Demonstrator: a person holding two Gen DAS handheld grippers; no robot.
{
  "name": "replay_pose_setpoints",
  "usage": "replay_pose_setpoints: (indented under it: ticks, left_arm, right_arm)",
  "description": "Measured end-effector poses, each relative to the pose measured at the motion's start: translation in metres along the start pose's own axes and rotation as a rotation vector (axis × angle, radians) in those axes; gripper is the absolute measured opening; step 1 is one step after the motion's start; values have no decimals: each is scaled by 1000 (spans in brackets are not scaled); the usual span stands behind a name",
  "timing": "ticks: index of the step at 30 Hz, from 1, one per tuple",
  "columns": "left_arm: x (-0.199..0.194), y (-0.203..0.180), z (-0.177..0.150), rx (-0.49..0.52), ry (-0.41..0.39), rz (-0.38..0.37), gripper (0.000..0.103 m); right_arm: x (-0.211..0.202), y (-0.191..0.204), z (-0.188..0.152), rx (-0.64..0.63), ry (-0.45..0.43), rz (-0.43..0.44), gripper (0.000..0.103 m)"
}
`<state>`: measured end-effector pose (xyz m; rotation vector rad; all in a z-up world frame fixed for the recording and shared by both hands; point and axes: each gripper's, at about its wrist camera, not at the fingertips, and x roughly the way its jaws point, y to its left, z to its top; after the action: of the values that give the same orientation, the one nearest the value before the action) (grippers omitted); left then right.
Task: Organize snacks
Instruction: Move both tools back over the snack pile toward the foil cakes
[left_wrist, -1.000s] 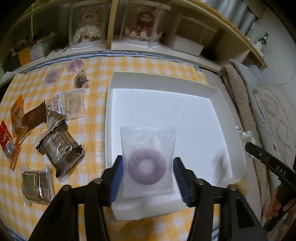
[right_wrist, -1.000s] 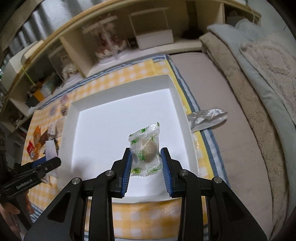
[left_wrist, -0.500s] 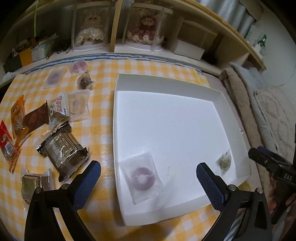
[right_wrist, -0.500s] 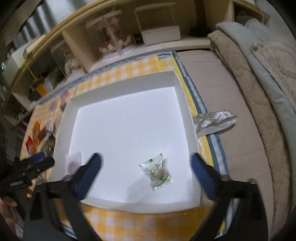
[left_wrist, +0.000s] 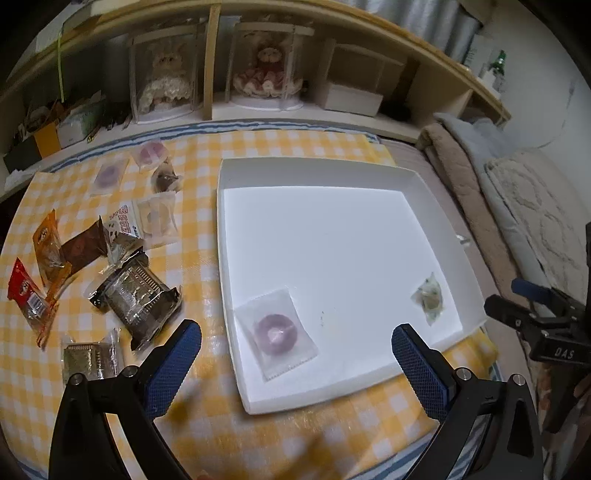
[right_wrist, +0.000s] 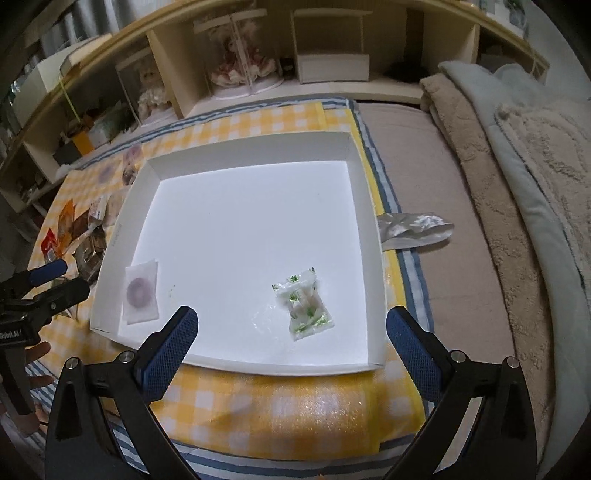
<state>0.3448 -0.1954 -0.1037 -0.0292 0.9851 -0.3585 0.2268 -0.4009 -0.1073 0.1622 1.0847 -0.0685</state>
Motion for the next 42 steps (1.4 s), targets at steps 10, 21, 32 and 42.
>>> replay_pose_setpoints:
  ticks: [10, 21, 32, 42]
  left_arm:
    - [-57, -3, -4, 31, -52, -22, 103]
    - [-128, 22, -12, 54, -140, -46, 103]
    - [-177, 84, -32, 17, -178, 21, 103]
    - [-184, 142, -41, -57, -144, 103, 103]
  right_arm:
    - [-39, 11, -1, -3, -59, 0, 103]
    - [-78, 46, 4, -39, -130, 8, 103]
    - [-79, 107, 14, -74, -173, 71, 103]
    - [-56, 168, 22, -96, -163, 145, 103]
